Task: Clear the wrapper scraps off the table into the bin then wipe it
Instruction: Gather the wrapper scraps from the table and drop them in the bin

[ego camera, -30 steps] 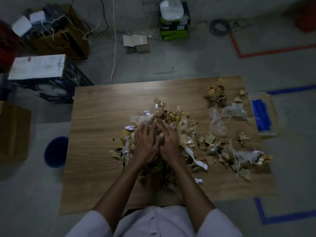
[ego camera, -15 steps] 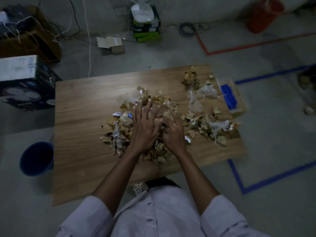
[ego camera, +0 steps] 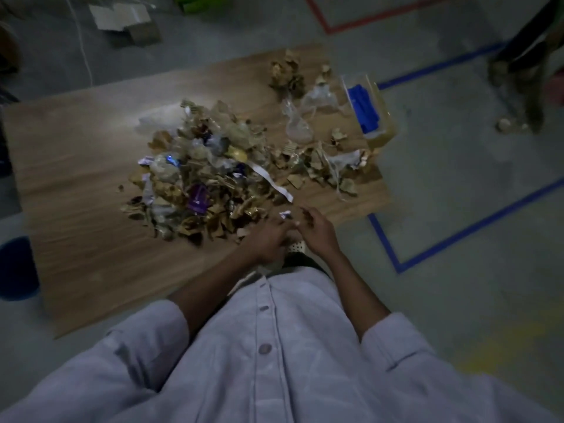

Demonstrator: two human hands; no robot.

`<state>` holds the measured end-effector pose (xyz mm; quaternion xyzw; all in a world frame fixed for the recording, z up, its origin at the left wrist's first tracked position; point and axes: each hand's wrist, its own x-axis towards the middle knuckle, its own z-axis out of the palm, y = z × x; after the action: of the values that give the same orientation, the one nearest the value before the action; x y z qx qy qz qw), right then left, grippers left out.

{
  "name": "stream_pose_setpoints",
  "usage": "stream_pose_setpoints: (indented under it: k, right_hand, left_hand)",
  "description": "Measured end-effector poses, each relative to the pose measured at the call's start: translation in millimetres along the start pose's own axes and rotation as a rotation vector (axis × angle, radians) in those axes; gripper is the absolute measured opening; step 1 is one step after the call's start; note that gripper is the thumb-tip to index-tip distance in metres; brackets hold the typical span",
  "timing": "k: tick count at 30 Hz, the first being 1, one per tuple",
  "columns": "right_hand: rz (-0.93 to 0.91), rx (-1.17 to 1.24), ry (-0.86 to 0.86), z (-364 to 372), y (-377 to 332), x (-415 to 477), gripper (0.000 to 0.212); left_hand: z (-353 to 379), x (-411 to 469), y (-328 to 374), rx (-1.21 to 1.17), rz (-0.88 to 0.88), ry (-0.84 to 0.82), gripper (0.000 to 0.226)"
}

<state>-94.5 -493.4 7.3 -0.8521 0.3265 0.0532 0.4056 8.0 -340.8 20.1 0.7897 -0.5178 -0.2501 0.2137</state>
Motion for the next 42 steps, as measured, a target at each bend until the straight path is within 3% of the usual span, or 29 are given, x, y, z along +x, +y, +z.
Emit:
stream_pose_setpoints:
  k: [2, 4, 7, 10, 13, 17, 20, 23, 25, 31, 36, 40, 42]
  right_hand:
    - [0.005, 0.035, 0.003, -21.0, 6.1, 9.1, 0.041]
    - [-0.012, 0.049, -0.002, -44.7, 19.3, 20.7, 0.040]
    - [-0.082, 0.025, 0.052, -86.9, 39.3, 43.7, 0.037]
    - [-0.252, -0.116, 0.307, -120.4, 59.8, 71.8, 0.034]
    - [-0.221, -0.247, 0.406, -140.1, 71.1, 98.1, 0.057]
    - [-0.078, -0.226, 0.159, -147.8, 75.6, 124.2, 0.101]
    - [-0.047, -0.301, -0.097, -142.0, 76.6, 139.0, 0.121]
    - [-0.072, -0.368, -0.184, -131.7, 71.2, 141.7, 0.116]
    - [-0.127, -0.287, -0.196, -124.3, 68.8, 142.4, 0.111]
    - [-0.118, 0.015, -0.134, -100.0, 45.0, 151.4, 0.082]
    - [-0.089, 0.181, -0.221, -79.0, -6.2, 156.8, 0.076]
    - [-0.243, 0.397, -0.330, -62.1, -60.5, 158.9, 0.086]
    - [-0.372, 0.413, -0.376, -57.3, -85.8, 157.1, 0.086]
  left_hand:
    - [-9.0, 32.4, 11.0, -0.070, 0.000, 0.046, 0.028]
    - [-17.9, 64.6, 18.6, -0.103, -0.041, 0.056, 0.027]
    - [-18.5, 106.0, 21.1, 0.012, -0.050, -0.009, 0.032]
    - [-15.2, 136.0, 29.8, 0.133, -0.044, -0.080, 0.040]
    - [-8.5, 152.6, 44.4, 0.142, -0.219, 0.001, 0.064]
    - [-2.2, 167.0, 65.0, -0.015, -0.580, 0.353, 0.071]
    - [-6.8, 178.6, 54.2, -0.123, -0.699, 0.284, 0.091]
    - [-8.0, 185.8, 35.4, -0.034, -0.638, 0.087, 0.095]
    - [-6.9, 189.9, 31.5, -0.049, -0.634, 0.069, 0.092]
    - [-6.6, 184.9, 37.9, -0.388, -0.657, 0.258, 0.083]
    - [-30.0, 148.2, 31.6, -0.575, -0.669, 0.519, 0.083]
    - [-74.9, 99.7, 17.4, -0.456, -0.564, 0.675, 0.083]
    - [-89.8, 77.8, 6.6, -0.268, -0.596, 0.715, 0.084]
